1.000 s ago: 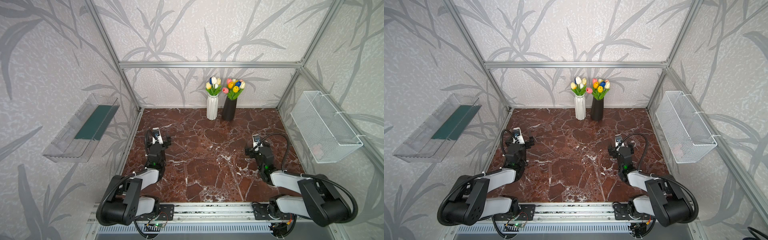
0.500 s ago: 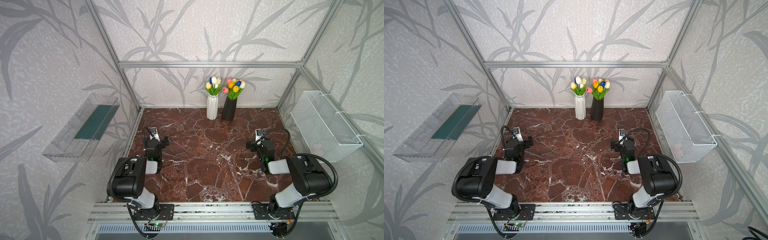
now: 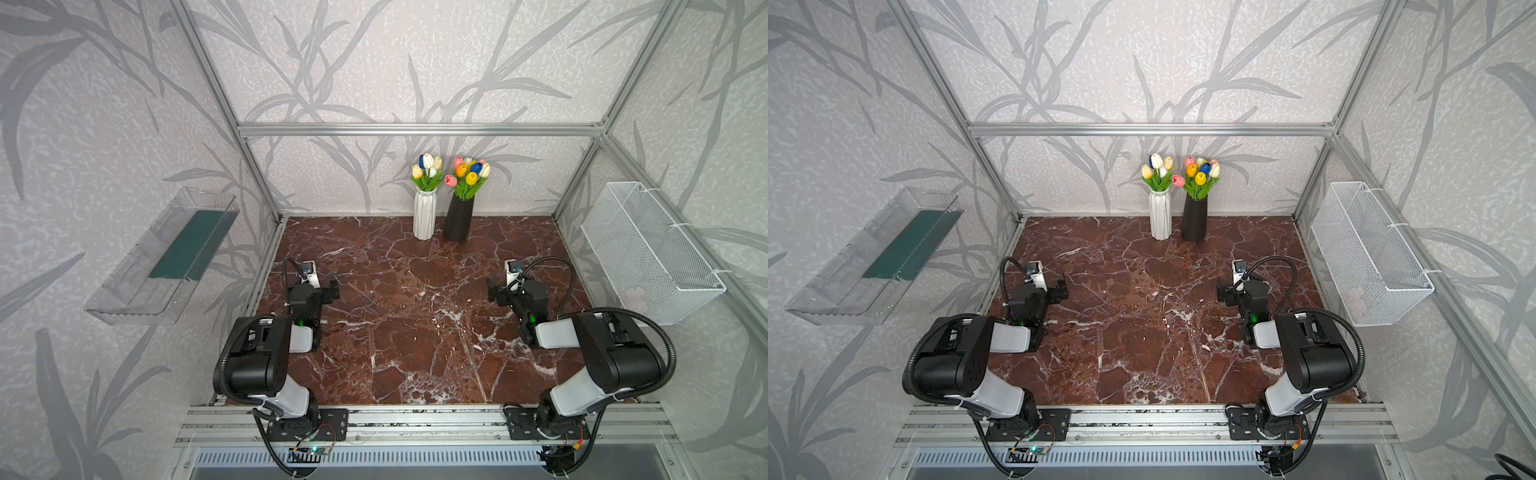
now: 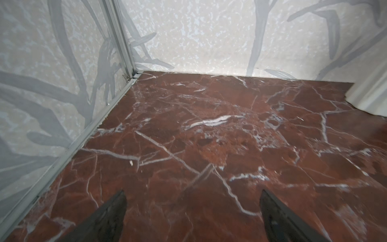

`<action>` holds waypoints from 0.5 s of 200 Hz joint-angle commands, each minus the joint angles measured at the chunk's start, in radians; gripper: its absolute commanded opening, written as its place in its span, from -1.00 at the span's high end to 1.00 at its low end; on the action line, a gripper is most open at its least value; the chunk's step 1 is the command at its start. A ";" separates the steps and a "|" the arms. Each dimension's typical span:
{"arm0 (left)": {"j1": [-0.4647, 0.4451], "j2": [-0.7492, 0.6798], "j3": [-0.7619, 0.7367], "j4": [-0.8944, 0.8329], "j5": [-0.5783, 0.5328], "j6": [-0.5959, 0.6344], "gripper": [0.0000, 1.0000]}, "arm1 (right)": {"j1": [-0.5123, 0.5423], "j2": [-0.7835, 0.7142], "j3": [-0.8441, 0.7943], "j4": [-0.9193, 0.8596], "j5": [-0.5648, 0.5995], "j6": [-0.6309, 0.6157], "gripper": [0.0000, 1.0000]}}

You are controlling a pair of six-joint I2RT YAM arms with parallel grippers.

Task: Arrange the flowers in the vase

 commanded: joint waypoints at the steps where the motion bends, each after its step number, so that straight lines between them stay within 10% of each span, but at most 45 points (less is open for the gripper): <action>1: 0.000 -0.021 -0.079 0.169 0.022 -0.001 -0.98 | -0.004 -0.011 0.000 0.009 -0.012 -0.003 -0.98; 26: 0.007 -0.004 0.138 -0.202 0.025 -0.007 -0.99 | -0.004 -0.011 0.000 0.009 -0.011 -0.003 -0.98; 100: 0.000 0.000 0.145 -0.205 -0.065 -0.022 -0.98 | -0.004 -0.011 0.000 0.009 -0.011 -0.003 -0.98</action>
